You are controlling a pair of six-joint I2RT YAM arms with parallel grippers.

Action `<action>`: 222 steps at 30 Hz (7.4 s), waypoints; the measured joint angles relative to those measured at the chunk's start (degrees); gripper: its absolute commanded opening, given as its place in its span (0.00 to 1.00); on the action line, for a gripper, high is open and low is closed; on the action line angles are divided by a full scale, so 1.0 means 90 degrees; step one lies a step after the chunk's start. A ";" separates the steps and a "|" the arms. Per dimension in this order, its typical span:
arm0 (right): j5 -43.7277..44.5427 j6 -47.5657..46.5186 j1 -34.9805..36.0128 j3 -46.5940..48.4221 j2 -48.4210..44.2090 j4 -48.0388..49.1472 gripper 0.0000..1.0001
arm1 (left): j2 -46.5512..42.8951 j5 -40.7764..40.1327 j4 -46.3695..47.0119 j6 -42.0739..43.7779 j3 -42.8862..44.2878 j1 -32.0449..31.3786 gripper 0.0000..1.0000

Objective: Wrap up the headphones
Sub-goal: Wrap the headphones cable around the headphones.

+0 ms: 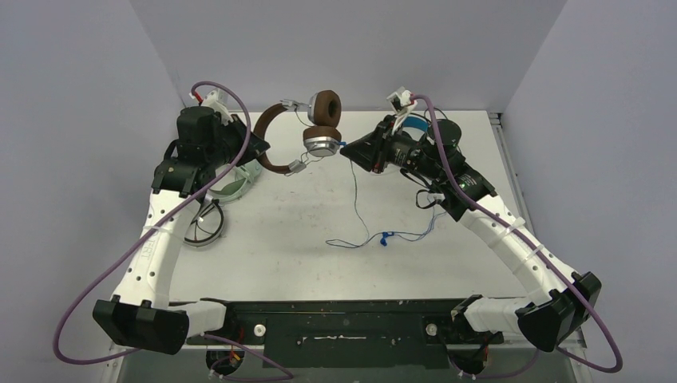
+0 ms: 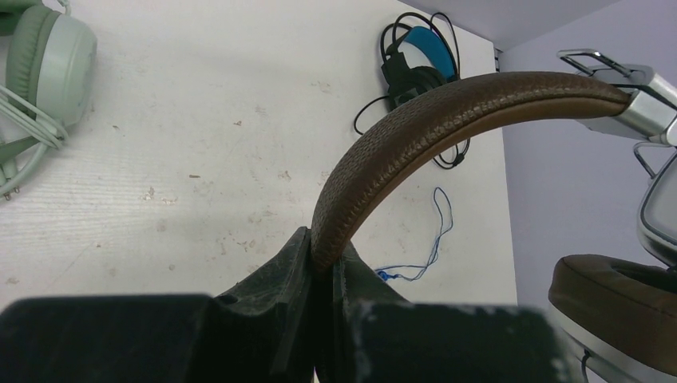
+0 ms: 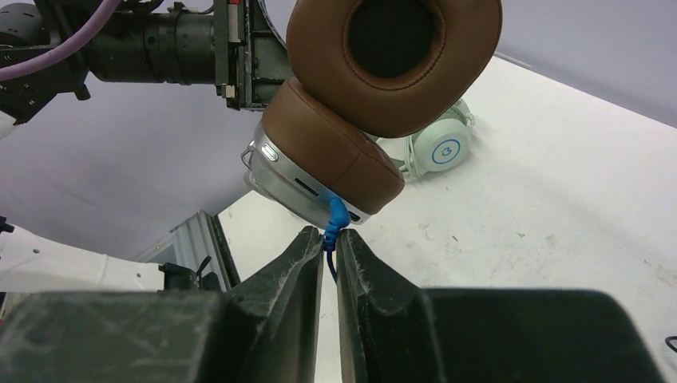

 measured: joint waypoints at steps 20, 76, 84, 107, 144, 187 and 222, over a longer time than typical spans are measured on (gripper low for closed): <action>-0.0568 -0.0729 0.0036 -0.3657 -0.1290 0.1566 1.00 | 0.0170 0.0284 -0.0090 -0.0323 0.0078 -0.0007 0.00; -0.1212 -0.0814 -0.0986 -0.2693 0.0255 0.1197 0.00 | 0.0078 -0.2994 -0.0398 0.4090 -0.1069 -0.4527 0.00; -0.1205 -0.1115 -0.0984 -0.2171 0.0180 -0.0481 0.00 | 0.0155 -0.6183 0.0568 0.5144 -0.1933 -0.5214 0.00; -0.1717 -0.0240 -0.0976 -0.1872 -0.0500 -0.1090 0.00 | 0.1248 -0.9362 0.3538 0.6122 -0.2484 -0.5151 0.00; -0.1734 0.0066 -0.2812 -0.0653 -0.0415 -0.1960 0.00 | 0.0019 -0.7172 0.2703 0.6076 -0.3684 -0.6127 0.00; -0.0345 0.2011 0.0449 -0.4041 0.0022 0.2280 0.07 | 0.0971 -0.3480 -0.1171 -0.1447 0.0270 -0.1644 0.00; 0.0153 -0.0852 0.0758 -0.5326 0.1528 0.6210 0.94 | 0.0333 -0.0971 -0.1710 -0.0614 0.1239 -0.1586 0.00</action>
